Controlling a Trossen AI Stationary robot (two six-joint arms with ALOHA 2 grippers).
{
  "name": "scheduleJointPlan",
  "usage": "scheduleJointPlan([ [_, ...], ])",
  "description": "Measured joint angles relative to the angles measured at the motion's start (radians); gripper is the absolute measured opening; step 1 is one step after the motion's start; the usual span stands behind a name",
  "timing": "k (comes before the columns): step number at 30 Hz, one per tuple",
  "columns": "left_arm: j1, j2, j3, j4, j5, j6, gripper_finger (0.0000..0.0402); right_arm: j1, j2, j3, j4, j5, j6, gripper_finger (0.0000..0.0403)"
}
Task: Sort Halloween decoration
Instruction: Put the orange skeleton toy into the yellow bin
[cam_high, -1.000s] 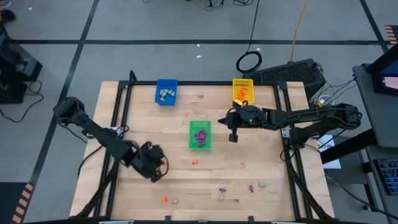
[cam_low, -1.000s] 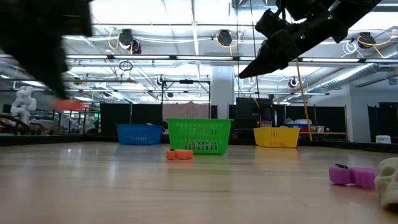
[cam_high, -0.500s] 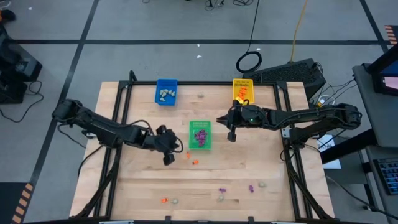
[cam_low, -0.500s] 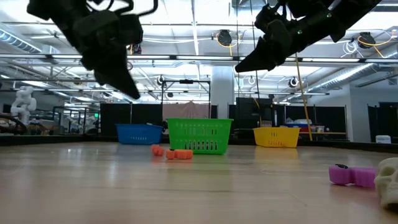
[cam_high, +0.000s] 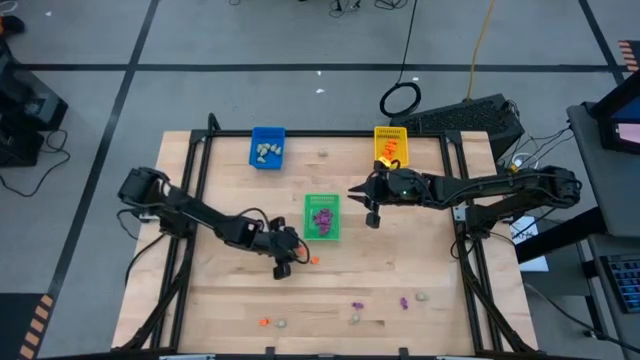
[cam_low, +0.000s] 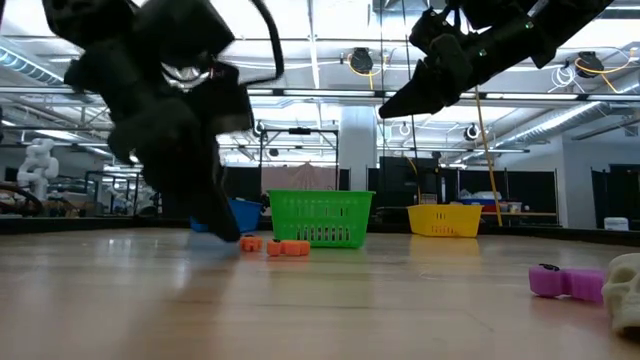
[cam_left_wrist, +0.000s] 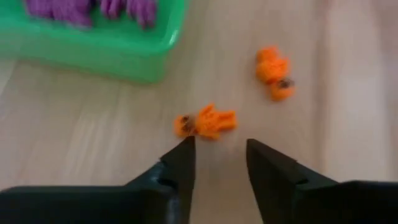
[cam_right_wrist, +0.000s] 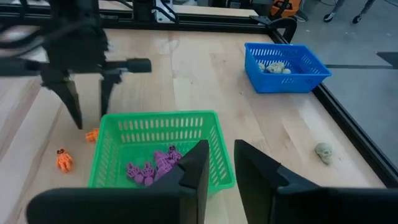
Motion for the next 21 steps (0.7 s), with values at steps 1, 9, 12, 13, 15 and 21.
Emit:
scheduleJointPlan([
  [1,0.004,0.012,0.000,0.003,0.000,-0.001,0.0151,0.000,0.000,0.000,0.000,0.000,-0.001,0.0066],
  [9,0.009,0.055,0.001,0.088,-0.035,-0.007,0.0217,0.000,0.000,0.000,0.001,0.000,-0.003,0.0066],
  [12,0.012,0.056,0.001,0.106,-0.047,-0.030,0.0220,0.000,0.000,0.000,0.001,0.000,-0.002,0.0066],
  [13,0.012,0.056,0.001,0.118,-0.050,-0.032,0.0220,0.000,0.000,0.000,0.001,0.000,-0.002,0.0066],
  [15,0.012,0.056,0.001,0.127,-0.068,-0.054,0.0221,0.000,0.000,0.000,0.001,0.000,-0.002,0.0066],
  [21,0.022,0.113,0.003,0.160,-0.091,-0.110,0.0215,0.000,0.000,0.000,0.001,0.000,-0.002,0.0066],
])
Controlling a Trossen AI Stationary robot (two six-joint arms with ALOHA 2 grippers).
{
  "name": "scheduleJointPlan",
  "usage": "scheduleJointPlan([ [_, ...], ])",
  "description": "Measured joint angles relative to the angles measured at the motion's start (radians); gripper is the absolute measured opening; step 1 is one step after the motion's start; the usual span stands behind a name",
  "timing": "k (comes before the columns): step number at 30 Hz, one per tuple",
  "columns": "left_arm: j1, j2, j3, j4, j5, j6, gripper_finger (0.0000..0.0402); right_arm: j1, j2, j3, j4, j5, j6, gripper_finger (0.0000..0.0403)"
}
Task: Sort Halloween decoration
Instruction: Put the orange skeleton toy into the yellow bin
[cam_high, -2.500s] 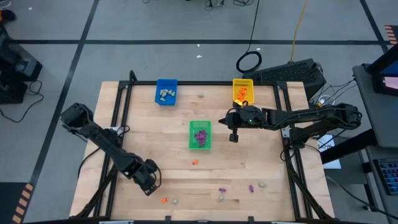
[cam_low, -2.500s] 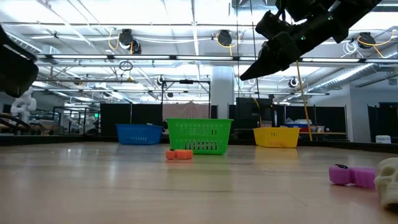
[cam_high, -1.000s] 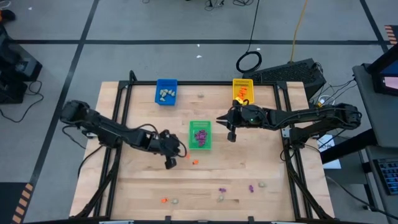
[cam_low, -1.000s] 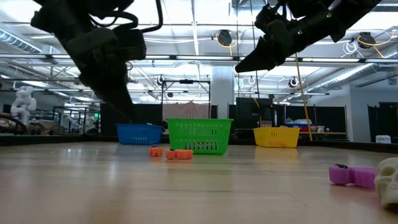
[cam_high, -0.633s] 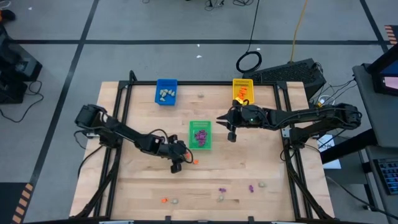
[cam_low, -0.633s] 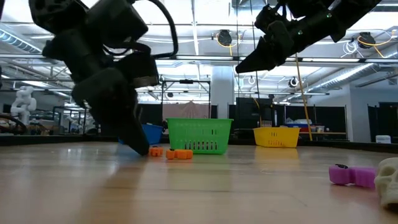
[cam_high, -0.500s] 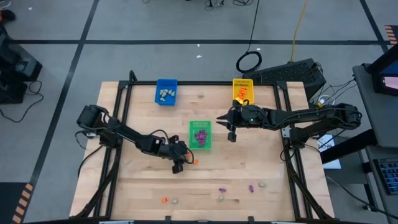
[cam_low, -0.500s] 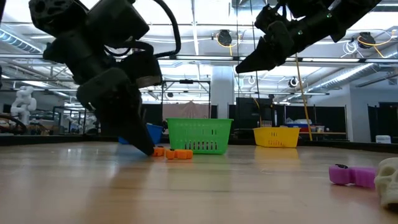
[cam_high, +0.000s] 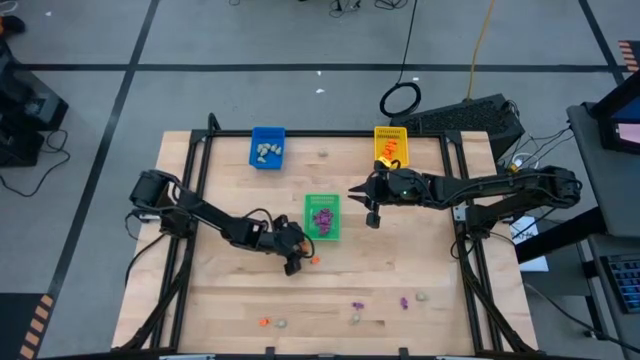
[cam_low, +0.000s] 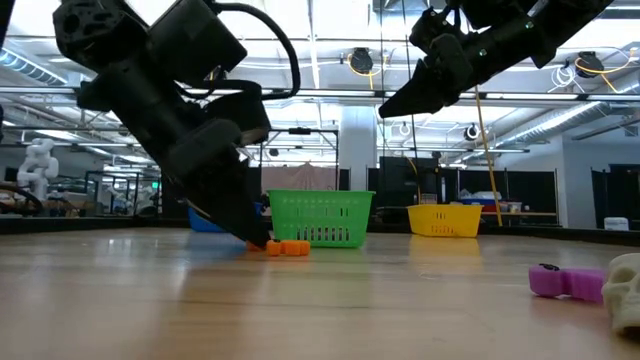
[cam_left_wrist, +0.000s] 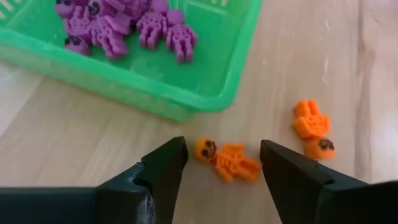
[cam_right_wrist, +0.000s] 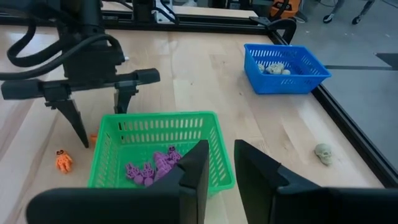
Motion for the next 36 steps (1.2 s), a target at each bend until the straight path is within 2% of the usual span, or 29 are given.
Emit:
scheduleJointPlan([
  [6,-0.001,0.020,0.002,-0.012,-0.004,-0.018,0.0163,0.000,0.000,0.000,-0.001,0.000,0.000,0.0066],
  [16,-0.029,-0.098,0.000,-0.246,0.059,-0.022,0.0015,0.000,0.000,0.000,-0.003,0.000,0.000,0.0066],
  [22,-0.042,-0.224,-0.006,-0.373,0.077,-0.018,0.0010,0.000,0.000,0.000,-0.004,0.000,0.000,0.0066],
  [25,-0.041,-0.286,-0.006,-0.346,0.047,0.006,0.0006,0.003,0.003,0.000,0.002,-0.006,0.000,0.0066],
  [28,-0.012,-0.329,-0.004,-0.198,0.074,0.058,0.0004,0.020,0.025,0.000,0.045,-0.057,-0.014,0.0066],
  [32,0.048,-0.343,-0.003,-0.010,0.234,0.083,0.0004,0.076,0.103,-0.001,0.175,-0.154,-0.103,0.0066],
  [36,0.109,-0.338,-0.003,0.109,0.386,0.042,0.0003,0.127,0.187,0.003,0.303,-0.194,-0.207,0.0066],
])
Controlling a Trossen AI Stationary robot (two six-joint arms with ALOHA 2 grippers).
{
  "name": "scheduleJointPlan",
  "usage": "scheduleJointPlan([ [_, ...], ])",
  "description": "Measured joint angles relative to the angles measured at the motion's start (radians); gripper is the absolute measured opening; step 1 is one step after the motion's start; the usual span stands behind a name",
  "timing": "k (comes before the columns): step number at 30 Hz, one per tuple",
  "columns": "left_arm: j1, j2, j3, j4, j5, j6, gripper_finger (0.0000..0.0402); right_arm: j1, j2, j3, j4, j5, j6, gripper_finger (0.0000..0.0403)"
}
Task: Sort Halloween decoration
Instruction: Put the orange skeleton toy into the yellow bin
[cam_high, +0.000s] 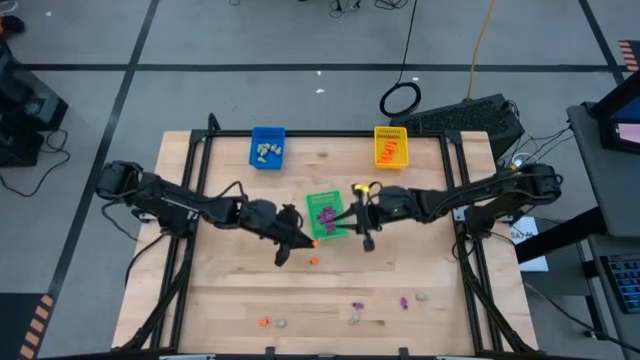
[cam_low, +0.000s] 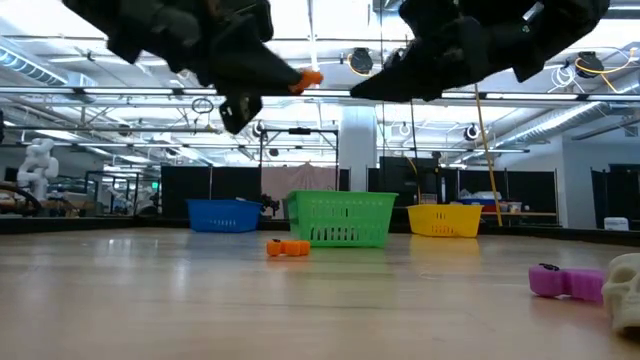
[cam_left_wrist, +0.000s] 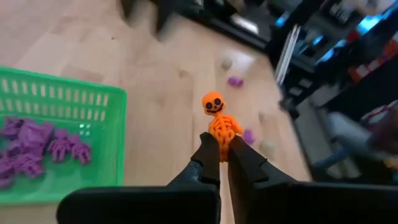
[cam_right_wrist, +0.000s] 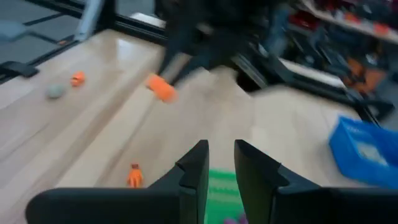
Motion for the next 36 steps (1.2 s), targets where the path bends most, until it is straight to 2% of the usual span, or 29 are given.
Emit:
scheduleJointPlan([
  [8,0.060,0.003,0.000,0.031,0.120,-0.068,0.0002,0.059,0.070,0.090,0.005,-0.016,-0.079,0.0074],
  [16,0.062,0.002,0.000,0.096,0.166,-0.084,0.0002,0.085,0.078,0.125,-0.019,-0.015,-0.081,0.0140],
  [20,0.065,0.002,0.000,0.131,0.174,-0.094,0.0002,0.096,0.077,0.131,-0.014,-0.016,-0.088,0.0156],
  [25,0.068,0.002,0.001,0.149,0.185,-0.108,0.0001,0.095,0.077,0.131,0.018,-0.068,-0.091,0.0150],
  [36,0.069,0.002,0.001,0.187,0.195,-0.113,0.0001,0.096,0.077,0.131,0.040,-0.068,-0.083,0.0106],
])
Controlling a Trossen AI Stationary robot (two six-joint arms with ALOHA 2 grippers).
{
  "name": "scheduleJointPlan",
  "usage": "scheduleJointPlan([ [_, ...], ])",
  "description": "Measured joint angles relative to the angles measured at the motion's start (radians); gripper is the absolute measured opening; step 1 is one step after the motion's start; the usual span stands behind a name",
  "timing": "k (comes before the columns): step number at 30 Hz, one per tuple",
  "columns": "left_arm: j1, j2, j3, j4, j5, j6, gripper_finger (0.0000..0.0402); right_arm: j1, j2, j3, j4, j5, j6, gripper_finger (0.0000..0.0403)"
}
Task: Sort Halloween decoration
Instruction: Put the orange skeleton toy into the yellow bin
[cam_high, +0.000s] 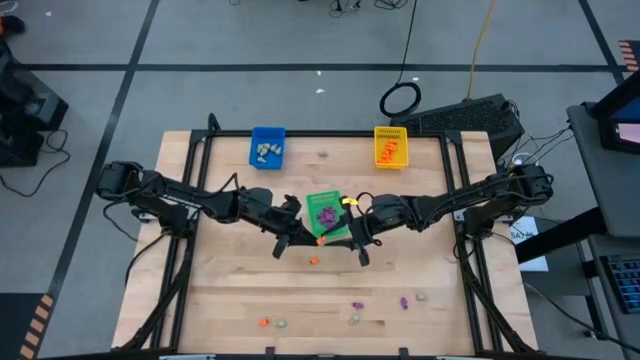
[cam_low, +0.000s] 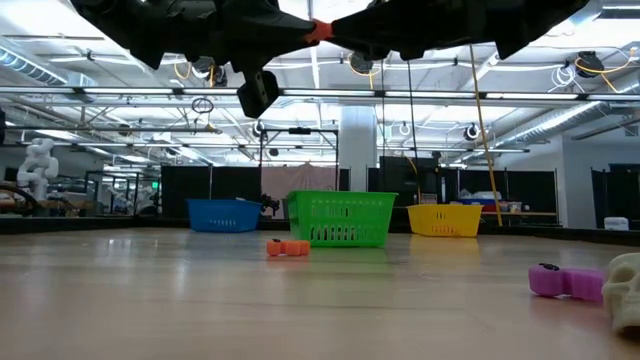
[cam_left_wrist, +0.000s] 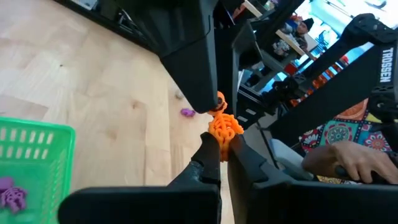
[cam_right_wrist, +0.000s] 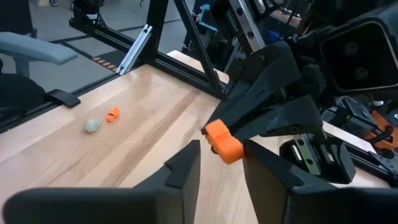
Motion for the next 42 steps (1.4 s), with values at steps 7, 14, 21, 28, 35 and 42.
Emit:
scheduleJointPlan([
  [7,-0.001,0.000,0.007,0.004,0.001,0.000,0.0001,0.000,0.000,0.019,-0.013,0.001,0.004,0.0067],
  [14,-0.001,0.000,0.007,0.001,0.002,0.005,0.0001,0.000,0.000,0.026,-0.030,0.003,0.004,0.0015],
  [21,-0.001,0.000,0.007,0.002,-0.001,0.020,0.0013,0.000,0.000,0.026,-0.032,0.005,0.004,0.0010],
  [28,-0.001,0.000,0.007,0.011,-0.015,0.079,0.0094,0.000,0.000,0.026,-0.037,0.008,0.004,0.0010],
  [35,0.000,0.000,0.008,-0.004,-0.050,0.222,0.0150,0.000,-0.006,0.026,-0.072,0.021,0.011,0.0010],
  [42,-0.001,0.000,-0.014,-0.072,-0.190,0.324,0.0159,-0.011,-0.011,0.026,-0.112,0.115,0.047,0.0011],
])
